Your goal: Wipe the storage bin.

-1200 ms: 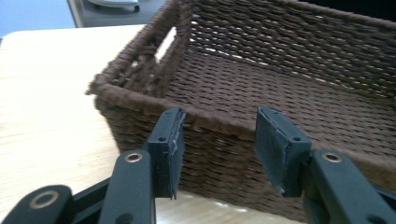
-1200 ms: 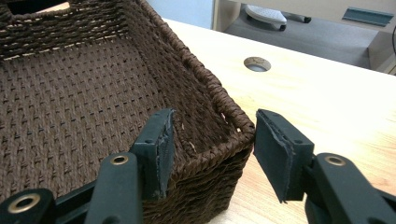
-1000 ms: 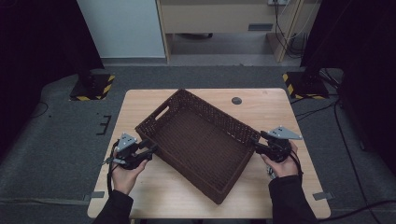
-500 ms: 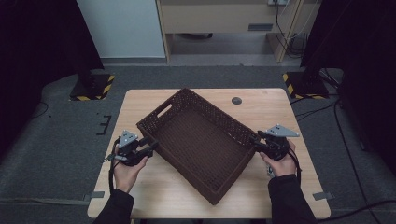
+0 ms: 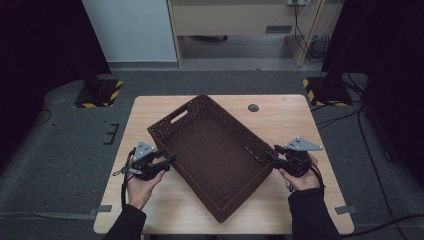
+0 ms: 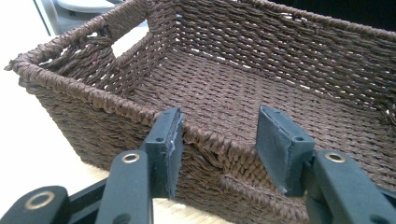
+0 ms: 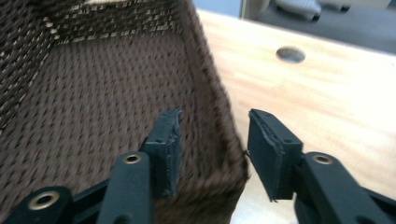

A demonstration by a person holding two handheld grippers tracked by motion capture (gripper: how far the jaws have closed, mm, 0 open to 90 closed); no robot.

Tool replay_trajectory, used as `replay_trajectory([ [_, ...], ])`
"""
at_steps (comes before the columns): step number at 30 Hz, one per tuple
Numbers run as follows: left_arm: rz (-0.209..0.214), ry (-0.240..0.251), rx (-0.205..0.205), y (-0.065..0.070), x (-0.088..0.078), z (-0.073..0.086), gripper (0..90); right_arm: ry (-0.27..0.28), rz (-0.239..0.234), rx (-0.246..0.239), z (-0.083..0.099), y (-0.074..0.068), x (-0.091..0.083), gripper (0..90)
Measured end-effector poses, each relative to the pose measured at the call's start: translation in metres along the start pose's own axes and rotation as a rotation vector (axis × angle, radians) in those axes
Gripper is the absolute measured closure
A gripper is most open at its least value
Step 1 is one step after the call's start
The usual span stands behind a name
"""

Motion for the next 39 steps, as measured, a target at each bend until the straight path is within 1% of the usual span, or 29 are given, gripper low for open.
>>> replay_trajectory([
  [2, -0.001, -0.002, -0.004, -0.001, 0.002, 0.0, 48.8, 0.014, 0.012, -0.01, -0.002, 0.002, 0.004, 53.0],
  [4, -0.007, -0.005, 0.001, -0.002, 0.003, -0.001, 48.9, 0.008, 0.018, -0.026, -0.002, 0.005, 0.009, 56.2],
  [7, -0.007, -0.004, 0.0, -0.002, 0.003, -0.001, 49.0, -0.019, 0.027, -0.041, 0.0, 0.007, 0.013, 69.3],
  [8, -0.014, -0.006, 0.002, -0.001, 0.002, 0.0, 48.9, -0.033, 0.02, -0.034, 0.002, 0.005, 0.013, 73.0],
  [9, -0.017, -0.006, 0.003, -0.001, 0.002, 0.0, 49.0, -0.04, 0.017, -0.037, 0.003, 0.003, 0.013, 73.8],
  [11, -0.019, -0.003, 0.007, 0.001, 0.0, 0.0, 49.2, -0.05, 0.018, -0.049, 0.003, 0.002, 0.011, 74.5],
  [12, -0.017, -0.006, 0.009, 0.003, -0.001, 0.001, 49.0, -0.059, 0.01, -0.042, 0.004, -0.001, 0.01, 74.7],
  [14, -0.019, -0.011, 0.022, 0.006, -0.001, 0.002, 48.4, -0.06, -0.013, -0.03, 0.006, -0.006, 0.006, 74.5],
  [15, -0.027, -0.013, 0.029, 0.006, -0.001, 0.002, 47.4, -0.057, -0.036, -0.018, 0.008, -0.01, 0.003, 73.9],
  [17, -0.031, -0.011, 0.033, 0.006, 0.0, 0.002, 47.5, -0.06, -0.054, -0.006, 0.01, -0.015, 0.0, 72.8],
  [19, -0.029, -0.01, 0.024, 0.004, 0.001, 0.002, 47.8, -0.066, -0.067, -0.025, 0.01, -0.016, -0.001, 69.6],
  [21, -0.027, -0.011, 0.026, 0.003, 0.002, 0.002, 48.0, -0.054, -0.072, -0.027, 0.008, -0.016, 0.0, 65.5],
  [24, -0.036, -0.008, 0.022, -0.001, 0.005, 0.0, 48.5, -0.027, -0.058, -0.053, 0.003, -0.014, 0.005, 63.9],
  [26, -0.049, -0.007, 0.023, -0.005, 0.008, -0.002, 49.8, -0.017, -0.054, -0.063, 0.001, -0.013, 0.009, 65.5],
  [27, -0.05, -0.006, 0.021, -0.006, 0.009, -0.002, 50.2, -0.014, -0.051, -0.058, 0.0, -0.012, 0.011, 66.5],
  [29, -0.051, -0.007, 0.02, -0.007, 0.01, -0.003, 50.5, -0.013, -0.077, -0.043, 0.0, -0.014, 0.014, 72.9],
  [30, -0.053, -0.006, 0.02, -0.006, 0.009, -0.002, 50.5, -0.015, -0.085, -0.031, 0.0, -0.016, 0.014, 77.6],
  [31, -0.053, -0.006, 0.02, -0.006, 0.009, -0.002, 50.4, -0.015, -0.085, -0.031, 0.0, -0.016, 0.014, 77.6],
  [32, -0.052, -0.005, 0.015, -0.004, 0.007, -0.001, 50.4, -0.026, -0.082, -0.048, 0.001, -0.019, 0.013, 79.9],
  [34, -0.037, -0.005, 0.012, 0.0, 0.004, 0.0, 49.2, -0.028, -0.076, -0.047, 0.002, -0.02, 0.011, 79.9],
  [36, -0.033, -0.01, 0.017, 0.004, 0.001, 0.002, 48.8, -0.028, -0.09, -0.038, 0.004, -0.023, 0.008, 79.5],
  [39, -0.029, -0.016, 0.021, 0.007, 0.003, 0.003, 48.9, -0.036, -0.113, -0.03, 0.007, -0.028, 0.003, 77.9],
])
Point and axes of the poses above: each handheld gripper's, and its own axes: x roughly forward along the jaws, z roughly out of its underside, y roughly to its right, the point moved 8 cm from there along x, roughly forward along the jaws, and after that the axes turned 2 degrees about y, right-handed, at the moved point
